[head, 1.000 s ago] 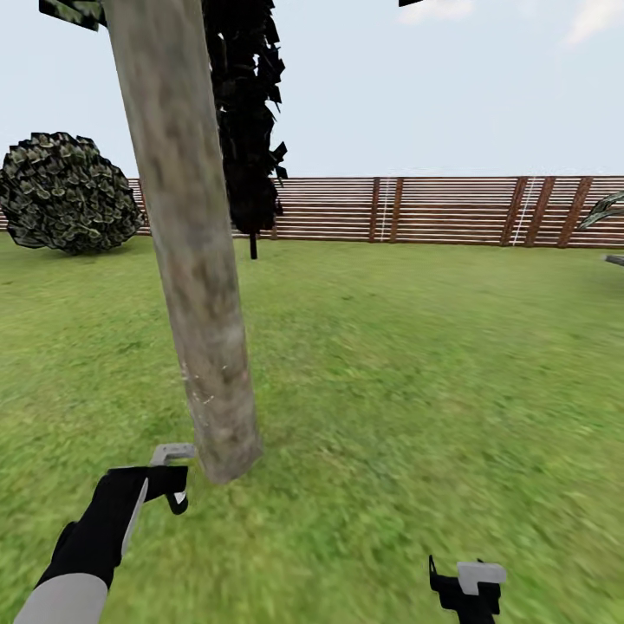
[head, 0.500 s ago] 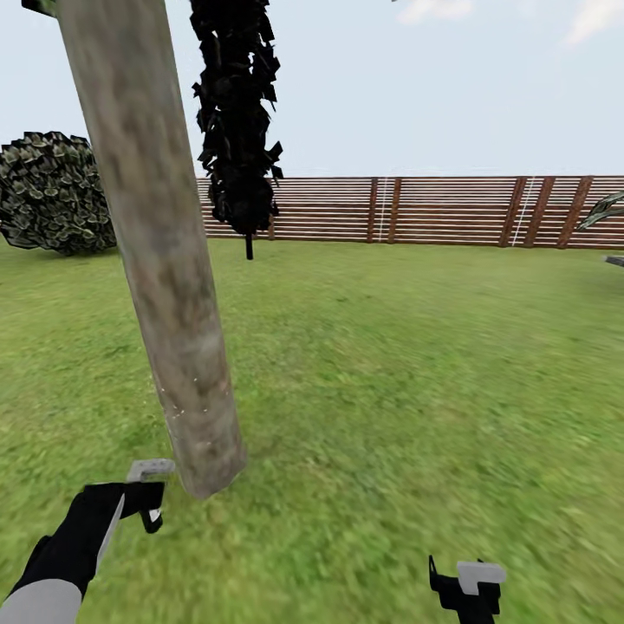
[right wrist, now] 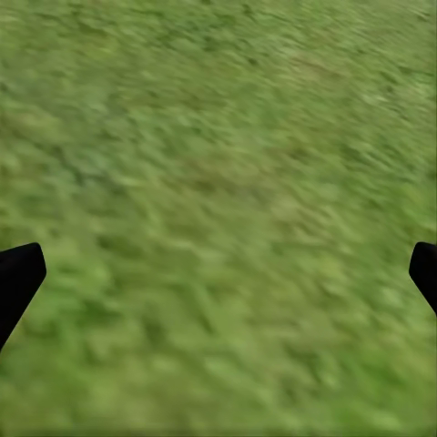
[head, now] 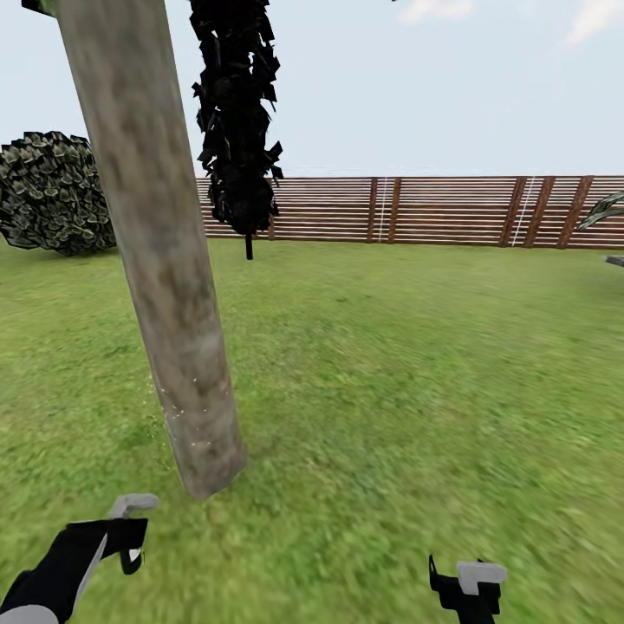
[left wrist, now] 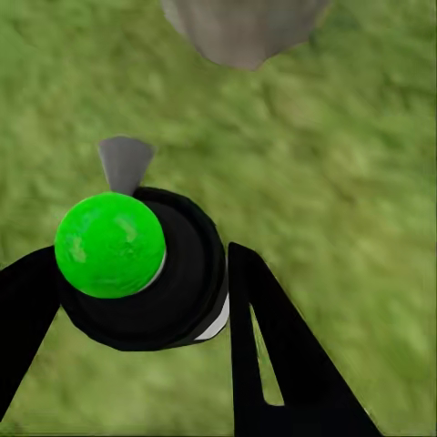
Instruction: In the garden, pick up the pesticide atomizer on the floor and spray pesticide onto both trees until each tree trunk is fully covered.
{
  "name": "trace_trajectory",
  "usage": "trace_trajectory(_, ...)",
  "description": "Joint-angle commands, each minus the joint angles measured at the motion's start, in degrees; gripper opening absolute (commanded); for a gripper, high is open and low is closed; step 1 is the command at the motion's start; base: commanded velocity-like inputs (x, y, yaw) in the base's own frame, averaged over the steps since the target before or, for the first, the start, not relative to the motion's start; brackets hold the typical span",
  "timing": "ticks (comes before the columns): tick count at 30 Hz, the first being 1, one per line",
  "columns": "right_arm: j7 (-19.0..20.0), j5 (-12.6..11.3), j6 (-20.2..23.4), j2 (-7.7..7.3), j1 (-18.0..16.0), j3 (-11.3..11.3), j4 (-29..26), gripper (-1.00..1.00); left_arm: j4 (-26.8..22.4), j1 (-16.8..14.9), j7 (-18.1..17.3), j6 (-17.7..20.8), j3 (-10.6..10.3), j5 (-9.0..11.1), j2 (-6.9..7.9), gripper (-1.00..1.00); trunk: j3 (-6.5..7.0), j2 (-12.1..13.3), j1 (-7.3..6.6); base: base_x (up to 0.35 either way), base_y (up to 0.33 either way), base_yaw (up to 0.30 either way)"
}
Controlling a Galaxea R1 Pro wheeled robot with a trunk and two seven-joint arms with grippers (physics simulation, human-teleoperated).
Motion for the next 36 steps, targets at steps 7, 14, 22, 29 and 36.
trace_trajectory(7,0.0,0.0,0.0,-0.07,0.0,0.0,0.0,1.00,1.2,0.0,3.7,-0.3,-1.7,0.0,-7.06,-1.00,0.00,0.0,0.00,0.000,0.000,0.000)
trace_trajectory(14,0.0,-0.1,0.0,-0.09,0.0,0.0,0.0,1.00,0.7,0.0,5.7,-0.1,-2.1,0.0,-6.91,-1.00,0.00,0.0,0.00,0.000,0.000,0.000)
trace_trajectory(22,0.0,-0.1,0.0,-0.09,0.0,0.0,0.0,1.00,1.5,0.0,5.9,-0.2,-0.3,0.5,-3.82,-1.00,0.00,0.0,0.00,0.018,-0.064,0.171)
trace_trajectory(29,0.0,-0.1,0.0,-0.09,0.0,0.0,0.0,1.00,0.7,0.0,8.2,-0.1,0.0,0.4,-6.87,-1.00,0.00,0.0,0.00,0.064,-0.259,0.011)
trace_trajectory(36,0.0,-0.1,0.0,-0.09,0.0,0.0,0.0,1.00,0.5,-0.1,8.6,-0.1,2.9,0.3,-6.20,-1.00,0.00,0.0,0.00,-0.115,-0.251,0.008)
